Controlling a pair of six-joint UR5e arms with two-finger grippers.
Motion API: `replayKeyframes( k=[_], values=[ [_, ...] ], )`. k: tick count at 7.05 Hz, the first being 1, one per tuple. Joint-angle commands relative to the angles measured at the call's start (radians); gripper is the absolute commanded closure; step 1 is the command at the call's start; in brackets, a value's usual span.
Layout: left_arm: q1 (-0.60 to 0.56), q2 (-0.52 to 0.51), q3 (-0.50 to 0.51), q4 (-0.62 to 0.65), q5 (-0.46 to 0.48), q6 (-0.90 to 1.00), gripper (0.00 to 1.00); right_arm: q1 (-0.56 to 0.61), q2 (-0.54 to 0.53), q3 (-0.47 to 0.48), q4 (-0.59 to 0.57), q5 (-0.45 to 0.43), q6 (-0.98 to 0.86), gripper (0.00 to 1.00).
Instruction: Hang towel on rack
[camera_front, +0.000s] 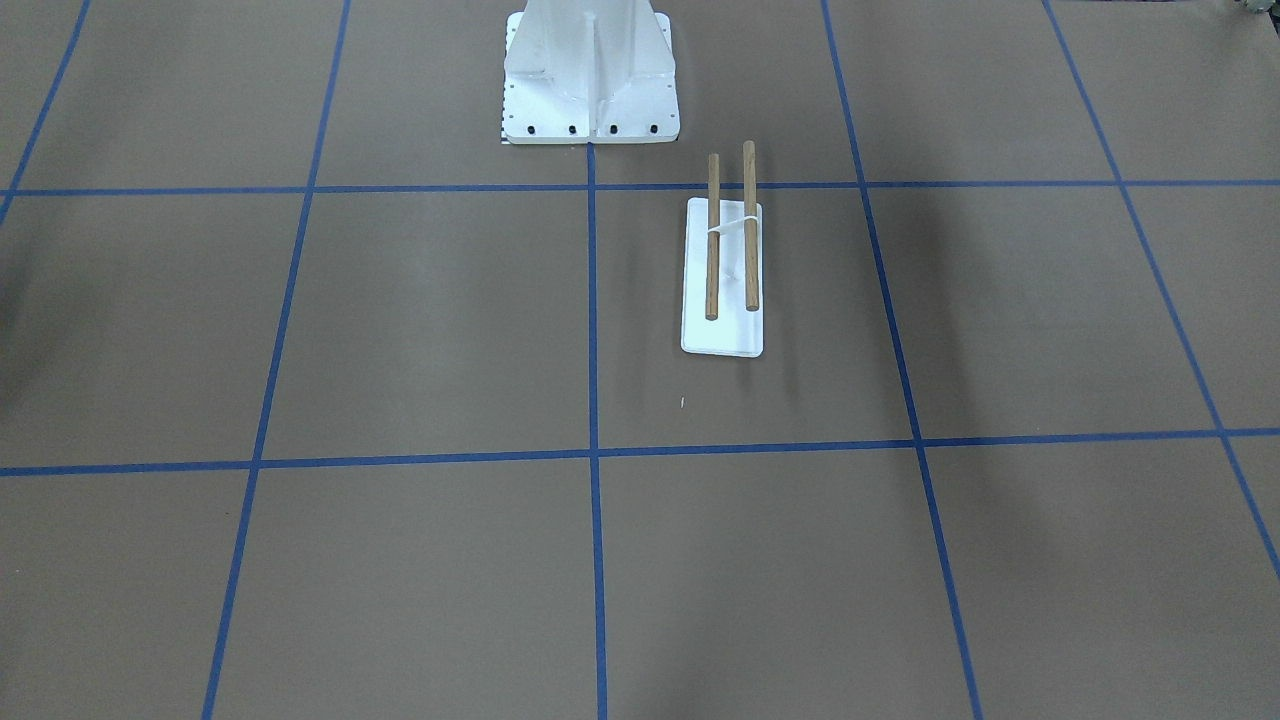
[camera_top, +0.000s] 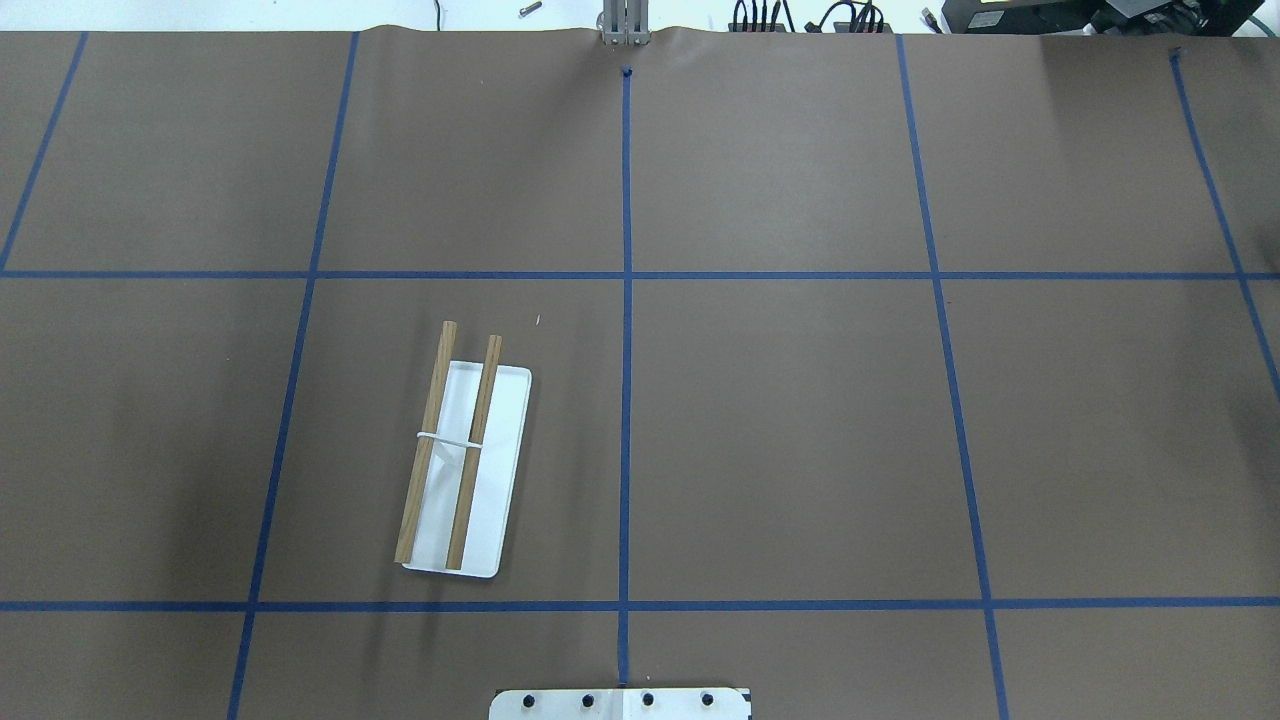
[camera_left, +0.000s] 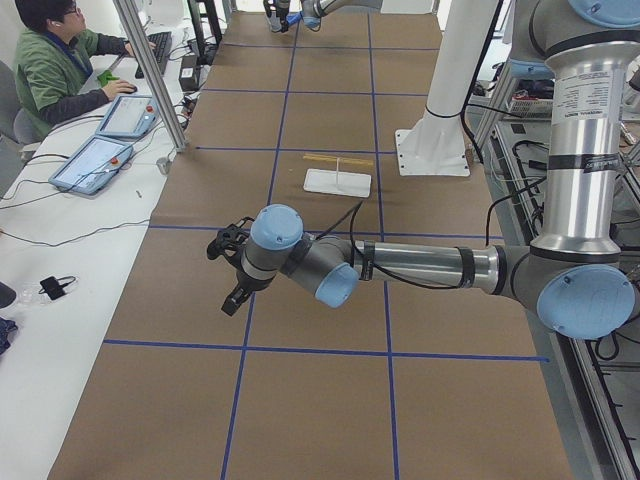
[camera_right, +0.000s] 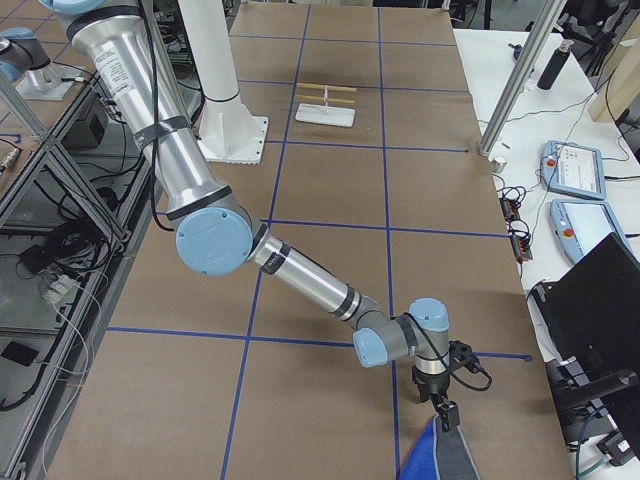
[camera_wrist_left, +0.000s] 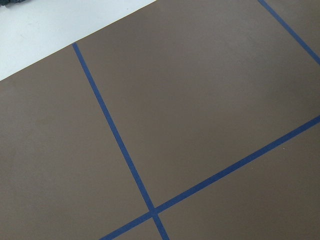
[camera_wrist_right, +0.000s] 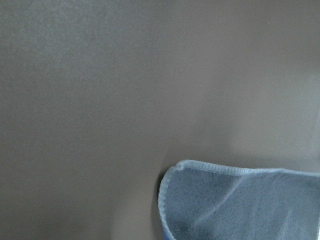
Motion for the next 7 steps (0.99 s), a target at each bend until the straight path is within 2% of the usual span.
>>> replayKeyframes(
  k=[1, 5, 7],
  values=[
    [0.000, 0.000, 0.000, 0.001, 0.000, 0.000, 0.02, -0.016, -0.009, -0.005, 0.008, -0.025, -0.002, 0.15],
    [0.002, -0.028, 0.026, -0.001, 0.002, 0.000, 0.02, -0.005, -0.010, -0.016, 0.006, -0.025, -0.023, 0.41],
    [0.000, -0.028, 0.030, -0.001, 0.002, 0.000, 0.02, 0.017, -0.008, -0.032, 0.005, -0.027, -0.075, 0.43]
  ],
)
